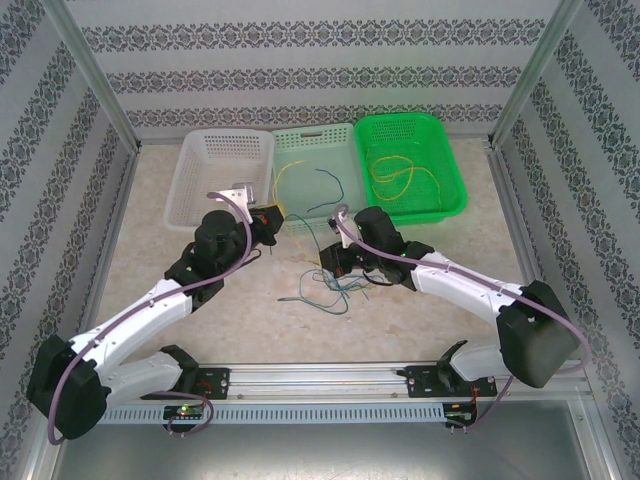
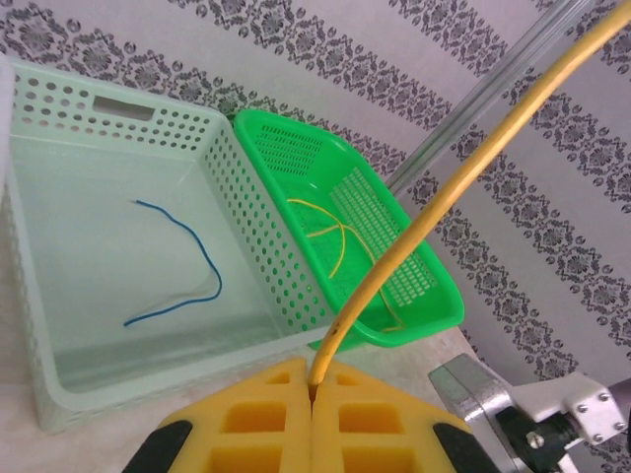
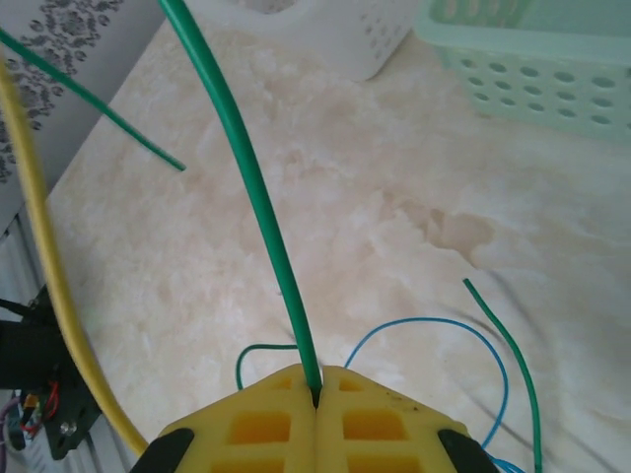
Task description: Untangle the cables
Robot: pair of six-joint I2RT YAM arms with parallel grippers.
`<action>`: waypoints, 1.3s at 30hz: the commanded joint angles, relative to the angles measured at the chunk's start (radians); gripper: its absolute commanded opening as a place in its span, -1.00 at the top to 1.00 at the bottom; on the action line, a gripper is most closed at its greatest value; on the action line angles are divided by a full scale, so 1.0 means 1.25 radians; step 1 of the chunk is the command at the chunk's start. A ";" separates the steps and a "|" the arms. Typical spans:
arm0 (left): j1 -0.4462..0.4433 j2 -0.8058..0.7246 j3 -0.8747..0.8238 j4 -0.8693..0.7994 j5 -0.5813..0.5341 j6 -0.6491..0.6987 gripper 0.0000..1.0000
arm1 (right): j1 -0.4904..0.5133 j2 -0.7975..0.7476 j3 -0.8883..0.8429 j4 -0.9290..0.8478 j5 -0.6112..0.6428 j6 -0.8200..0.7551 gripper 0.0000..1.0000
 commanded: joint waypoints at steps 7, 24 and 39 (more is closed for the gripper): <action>0.060 -0.092 0.044 -0.090 -0.056 0.046 0.89 | -0.001 0.015 -0.042 -0.043 0.062 0.028 1.00; 0.203 -0.216 0.196 -0.261 -0.209 0.227 0.88 | -0.026 0.066 -0.072 -0.193 0.242 0.012 1.00; 0.215 -0.054 0.371 -0.210 -0.028 0.209 0.87 | -0.041 0.008 -0.078 -0.084 0.119 0.040 -0.28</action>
